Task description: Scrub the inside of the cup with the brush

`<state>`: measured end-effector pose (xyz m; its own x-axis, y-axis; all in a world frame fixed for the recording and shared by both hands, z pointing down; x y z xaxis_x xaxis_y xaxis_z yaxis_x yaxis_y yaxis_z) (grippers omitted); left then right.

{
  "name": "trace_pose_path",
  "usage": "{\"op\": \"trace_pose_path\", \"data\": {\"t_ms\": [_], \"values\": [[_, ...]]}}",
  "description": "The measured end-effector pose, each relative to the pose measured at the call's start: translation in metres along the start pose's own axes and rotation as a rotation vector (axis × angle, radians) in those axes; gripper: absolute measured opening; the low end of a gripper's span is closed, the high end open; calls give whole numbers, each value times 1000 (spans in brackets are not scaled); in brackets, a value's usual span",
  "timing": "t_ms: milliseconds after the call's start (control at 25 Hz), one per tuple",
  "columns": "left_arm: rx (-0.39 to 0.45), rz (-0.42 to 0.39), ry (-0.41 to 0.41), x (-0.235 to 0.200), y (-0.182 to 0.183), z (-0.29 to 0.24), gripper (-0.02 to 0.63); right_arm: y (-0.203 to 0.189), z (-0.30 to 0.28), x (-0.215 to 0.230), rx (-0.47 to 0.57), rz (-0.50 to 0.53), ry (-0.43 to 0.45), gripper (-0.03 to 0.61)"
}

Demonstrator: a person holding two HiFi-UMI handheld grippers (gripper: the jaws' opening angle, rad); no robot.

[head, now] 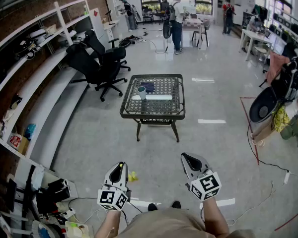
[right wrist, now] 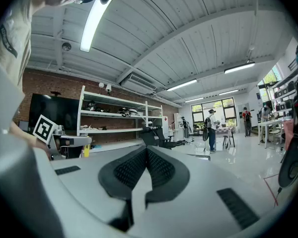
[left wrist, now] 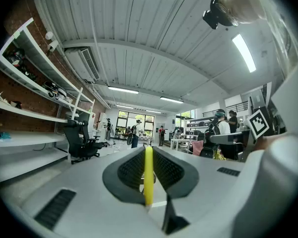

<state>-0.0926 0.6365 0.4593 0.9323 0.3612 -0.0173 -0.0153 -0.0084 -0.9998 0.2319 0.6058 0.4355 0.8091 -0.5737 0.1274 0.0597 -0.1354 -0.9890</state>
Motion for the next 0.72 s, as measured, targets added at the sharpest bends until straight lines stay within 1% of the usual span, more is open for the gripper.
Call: {"op": "trace_pose_path", "data": {"t_ms": [160,320,560,720], "values": [[6,-24,-10,-18,7,-6,52,7,-24,-8,15,22,-6,15],[8,-25,-29,-29,8,-16,52,10,-38,-11,4,49,1,15],[19,-24,-35,-44,13,-24,52,11,-50,-15,3,32,0,15],[3,-21,-49,-62,6,-23,52,8,-63,-26,-9,38,-18,15]]}}
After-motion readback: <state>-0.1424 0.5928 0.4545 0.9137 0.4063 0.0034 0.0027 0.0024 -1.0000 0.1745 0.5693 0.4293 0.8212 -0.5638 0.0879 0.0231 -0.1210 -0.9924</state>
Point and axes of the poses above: the fingertips, and each gripper's own axes: z backward along the fingers, x to its right, y out of its top, the point moved 9 cm from there along z, backward along the fingers, and after that the axes turned 6 degrees about -z, right-handed, at the moved point
